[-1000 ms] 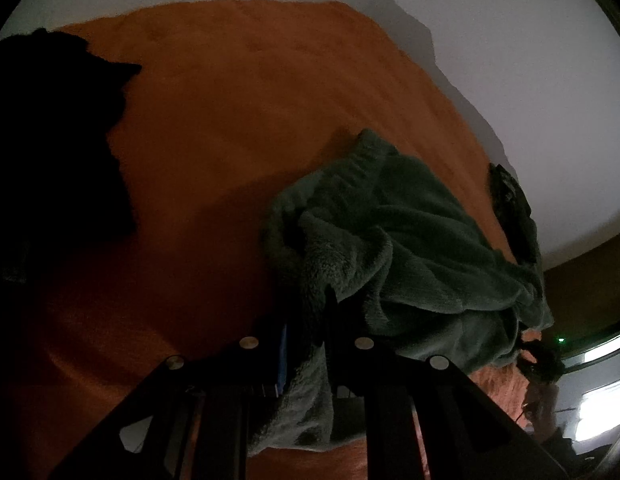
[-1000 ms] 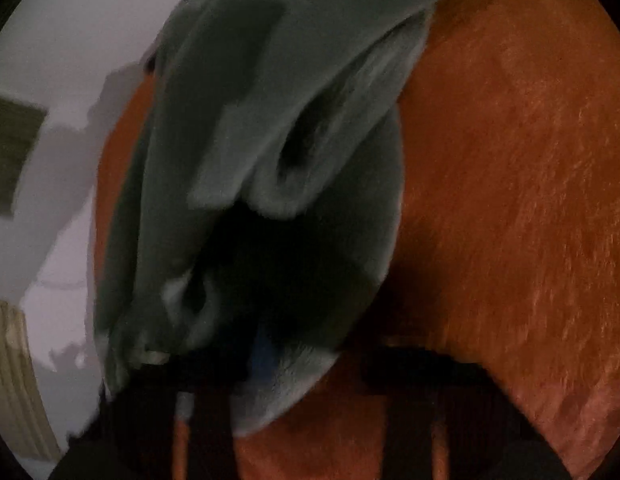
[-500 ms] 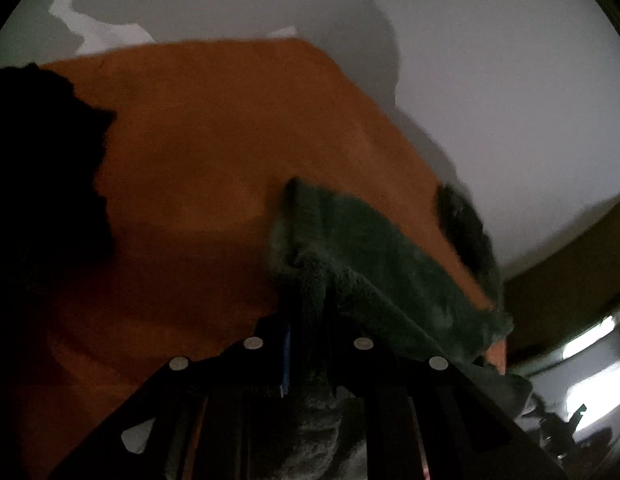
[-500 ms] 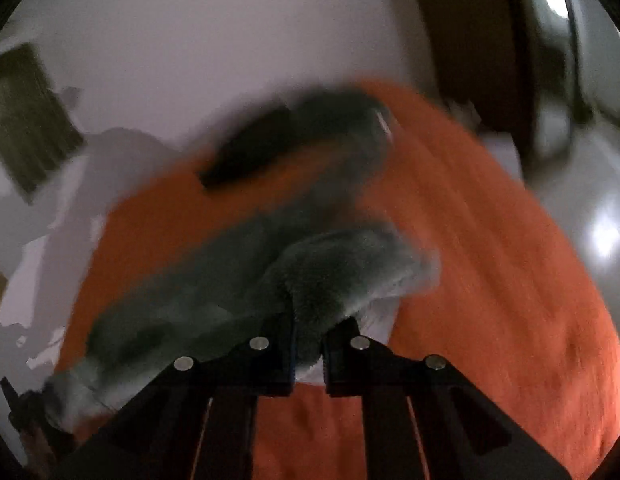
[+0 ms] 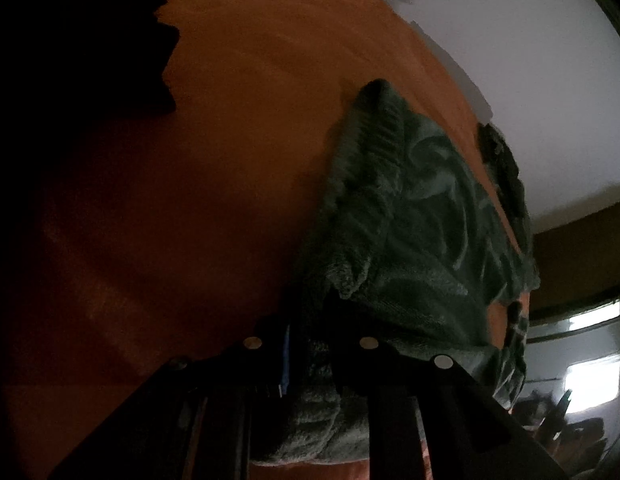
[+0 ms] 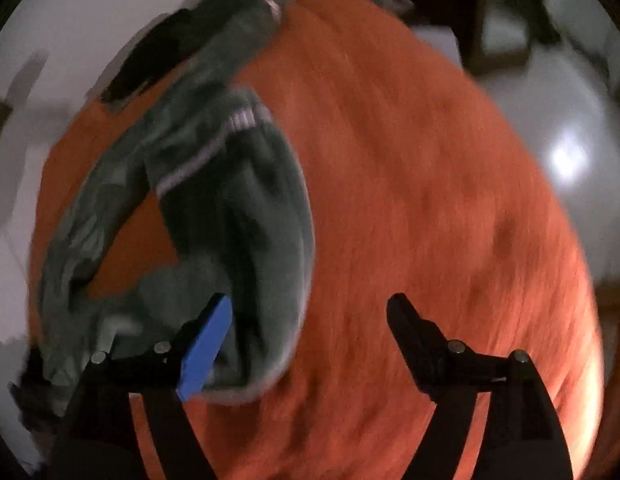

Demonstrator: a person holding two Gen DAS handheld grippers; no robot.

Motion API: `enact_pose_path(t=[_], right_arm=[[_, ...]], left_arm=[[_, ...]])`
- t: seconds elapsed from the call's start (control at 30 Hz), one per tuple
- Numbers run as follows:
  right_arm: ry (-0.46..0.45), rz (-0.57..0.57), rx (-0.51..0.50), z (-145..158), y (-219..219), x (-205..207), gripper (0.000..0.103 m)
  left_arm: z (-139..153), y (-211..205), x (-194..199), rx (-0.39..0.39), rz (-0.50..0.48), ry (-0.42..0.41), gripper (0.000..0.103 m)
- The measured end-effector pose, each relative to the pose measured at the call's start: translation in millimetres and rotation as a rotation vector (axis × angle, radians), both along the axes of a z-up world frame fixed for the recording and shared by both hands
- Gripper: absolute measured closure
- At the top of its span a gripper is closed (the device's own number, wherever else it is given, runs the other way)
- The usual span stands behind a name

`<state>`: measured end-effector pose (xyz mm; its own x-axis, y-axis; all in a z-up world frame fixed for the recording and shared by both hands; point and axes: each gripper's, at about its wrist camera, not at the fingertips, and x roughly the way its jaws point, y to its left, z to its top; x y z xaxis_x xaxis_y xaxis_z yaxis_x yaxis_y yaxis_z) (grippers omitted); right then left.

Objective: Fold clothes

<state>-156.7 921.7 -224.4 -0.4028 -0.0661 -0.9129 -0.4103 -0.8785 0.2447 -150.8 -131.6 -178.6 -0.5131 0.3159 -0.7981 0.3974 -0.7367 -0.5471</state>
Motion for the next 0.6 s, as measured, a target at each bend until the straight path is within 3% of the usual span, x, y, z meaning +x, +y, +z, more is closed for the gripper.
enact_pose_path(t=[0.07, 0.17, 0.2, 0.23, 0.27, 0.37, 0.43, 0.6], right_arm=[[-0.011, 0.072, 0.008, -11, 7, -47, 0.024], [-0.050, 0.091, -0.024, -57, 14, -138, 0.025], [-0.052, 0.094, -0.041, -65, 15, -158, 0.039], [-0.060, 0.099, -0.045, -72, 16, -172, 0.073], [-0.078, 0.102, -0.025, -78, 14, -180, 0.094], [-0.013, 0.031, 0.010, -64, 18, -166, 0.093], [0.014, -0.043, -0.023, -62, 33, -131, 0.093], [0.080, -0.228, -0.103, -60, 69, -43, 0.093]], left_arm=[[-4, 2, -7, 0.010, 0.003, -0.032, 0.084], [-6, 7, -11, -0.001, 0.007, -0.041, 0.084], [-6, 10, -13, -0.012, 0.008, -0.041, 0.084], [-1, 9, -14, -0.009, 0.024, -0.027, 0.085], [4, 7, -15, -0.004, 0.042, -0.010, 0.088], [21, 3, -18, 0.010, 0.097, 0.039, 0.089], [32, 0, -20, 0.020, 0.133, 0.072, 0.090], [52, -12, -37, -0.045, 0.111, 0.106, 0.093]])
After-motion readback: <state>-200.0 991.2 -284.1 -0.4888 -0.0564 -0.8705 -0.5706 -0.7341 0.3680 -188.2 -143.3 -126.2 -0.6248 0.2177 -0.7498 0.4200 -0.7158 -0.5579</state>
